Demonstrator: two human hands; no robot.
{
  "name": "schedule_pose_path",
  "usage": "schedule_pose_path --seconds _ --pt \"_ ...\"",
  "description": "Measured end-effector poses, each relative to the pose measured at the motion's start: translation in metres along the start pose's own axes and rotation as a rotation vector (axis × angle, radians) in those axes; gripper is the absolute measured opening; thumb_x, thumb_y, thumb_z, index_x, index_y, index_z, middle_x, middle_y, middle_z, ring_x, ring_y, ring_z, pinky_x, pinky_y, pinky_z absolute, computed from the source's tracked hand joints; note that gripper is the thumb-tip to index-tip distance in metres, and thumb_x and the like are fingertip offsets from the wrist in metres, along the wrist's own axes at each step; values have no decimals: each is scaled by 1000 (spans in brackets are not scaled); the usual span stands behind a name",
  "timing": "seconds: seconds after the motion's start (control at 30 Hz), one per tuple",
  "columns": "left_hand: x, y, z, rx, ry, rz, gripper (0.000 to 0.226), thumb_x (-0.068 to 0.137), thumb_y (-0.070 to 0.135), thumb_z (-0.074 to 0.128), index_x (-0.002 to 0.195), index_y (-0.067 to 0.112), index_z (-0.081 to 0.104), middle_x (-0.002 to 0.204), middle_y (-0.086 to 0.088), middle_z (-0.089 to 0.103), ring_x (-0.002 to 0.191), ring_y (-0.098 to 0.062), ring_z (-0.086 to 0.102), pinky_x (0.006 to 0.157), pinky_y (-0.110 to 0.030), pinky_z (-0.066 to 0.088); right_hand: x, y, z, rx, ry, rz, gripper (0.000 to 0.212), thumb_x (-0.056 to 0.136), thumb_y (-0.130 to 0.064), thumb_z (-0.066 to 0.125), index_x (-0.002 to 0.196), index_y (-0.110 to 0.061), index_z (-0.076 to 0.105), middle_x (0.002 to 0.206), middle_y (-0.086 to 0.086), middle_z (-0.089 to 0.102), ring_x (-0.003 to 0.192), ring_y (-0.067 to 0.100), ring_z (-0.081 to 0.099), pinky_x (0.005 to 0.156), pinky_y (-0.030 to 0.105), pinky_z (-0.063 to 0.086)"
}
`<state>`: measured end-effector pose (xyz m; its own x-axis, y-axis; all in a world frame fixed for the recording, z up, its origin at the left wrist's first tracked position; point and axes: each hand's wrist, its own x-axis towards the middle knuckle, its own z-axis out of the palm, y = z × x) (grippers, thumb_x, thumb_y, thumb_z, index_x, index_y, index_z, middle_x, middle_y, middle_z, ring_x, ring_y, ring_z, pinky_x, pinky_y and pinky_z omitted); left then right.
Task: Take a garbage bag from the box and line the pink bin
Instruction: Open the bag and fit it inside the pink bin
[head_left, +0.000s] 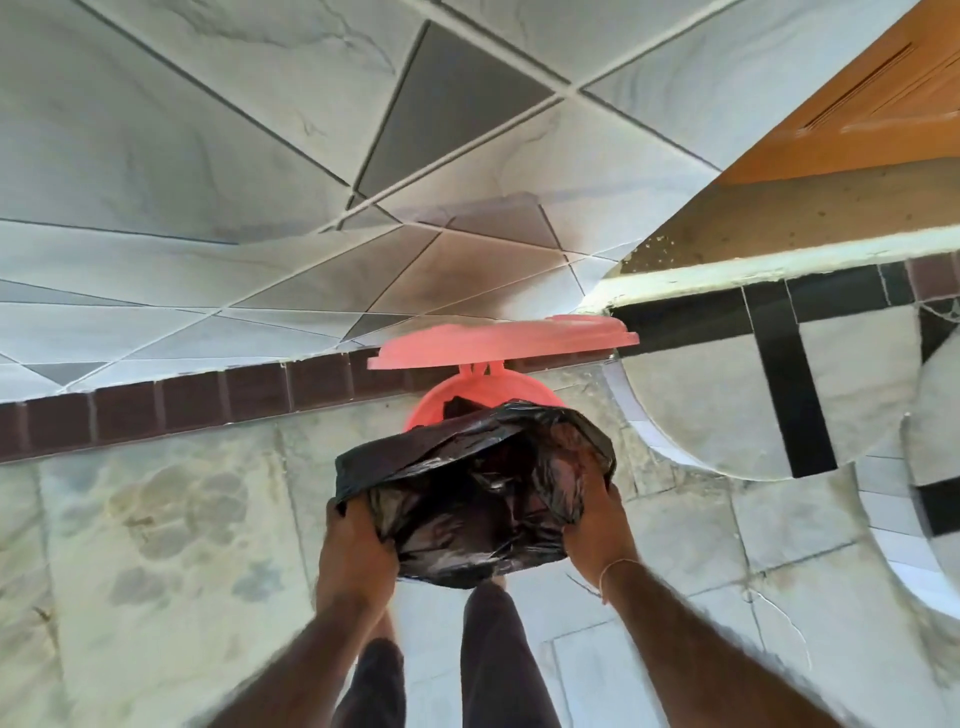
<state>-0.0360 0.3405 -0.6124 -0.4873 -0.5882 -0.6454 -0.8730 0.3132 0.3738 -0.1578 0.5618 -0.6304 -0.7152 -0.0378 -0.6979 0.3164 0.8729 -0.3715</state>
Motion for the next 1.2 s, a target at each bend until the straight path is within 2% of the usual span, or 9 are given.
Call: schedule_pose_path --seconds 0.1,0.23,0.4,0.5,0.6,0.67,0.83,1.03,1.2 --pt "11 -8 16 17 -10 -3 47 81 11 44 128 20 40 127 -10 44 102 -41 58 85 -48 51 12 16 15 -38 -15 24 99 74 3 56 152 -34 9 133 18 43 118 41 52 101 45 47" --pt "21 -19 35 48 -19 -43 43 82 14 51 124 21 43 126 -9 47 100 -40 59 82 -48 51 24 34 28 -47 4 19 97 72 -18 73 147 -40 15 133 12 46 115 35 56 96 46 52" --pt "34 -35 47 161 -29 -40 43 81 11 49 122 20 41 126 -9 47 97 -41 60 74 -46 50 34 59 30 -176 -1 50 97 72 -19 74 144 -40 12 140 11 37 113 38 56 92 48 52" --pt "37 -48 47 249 -35 -2 37 83 12 47 118 21 40 123 -7 47 94 -41 60 71 -46 50 37 76 25 -279 -8 8 85 75 -18 70 142 -34 20 139 13 37 110 40 57 88 48 53" --pt "40 -56 47 259 -23 -63 31 82 10 47 111 19 44 117 -5 46 81 -36 58 67 -43 50 42 89 19 -389 44 -18 75 78 -8 56 141 -33 22 141 9 35 111 40 56 90 49 52" --pt "45 -59 49 244 -21 -86 30 80 11 47 108 21 46 113 -2 44 74 -31 53 64 -41 49 47 91 17 -414 53 -12 78 77 -7 59 140 -32 22 143 6 32 111 38 56 88 50 53" --pt "63 -55 57 231 -37 -62 38 77 26 66 111 18 50 114 -3 44 90 -35 60 68 -45 54 71 77 16 -355 65 15 88 64 -21 80 137 -23 32 140 10 37 110 42 55 88 50 52" --pt "84 -55 61 222 9 -67 42 73 19 62 113 21 48 111 -1 43 90 -34 58 63 -41 50 84 72 23 -380 131 -8 74 69 -10 69 132 -26 34 139 8 36 109 42 54 83 49 53" --pt "80 -69 82 145 33 -39 45 74 22 66 115 21 48 120 -1 40 98 -35 57 69 -44 53 77 91 40 -366 146 -8 75 68 -10 72 133 -20 35 139 10 38 109 42 53 81 50 52"
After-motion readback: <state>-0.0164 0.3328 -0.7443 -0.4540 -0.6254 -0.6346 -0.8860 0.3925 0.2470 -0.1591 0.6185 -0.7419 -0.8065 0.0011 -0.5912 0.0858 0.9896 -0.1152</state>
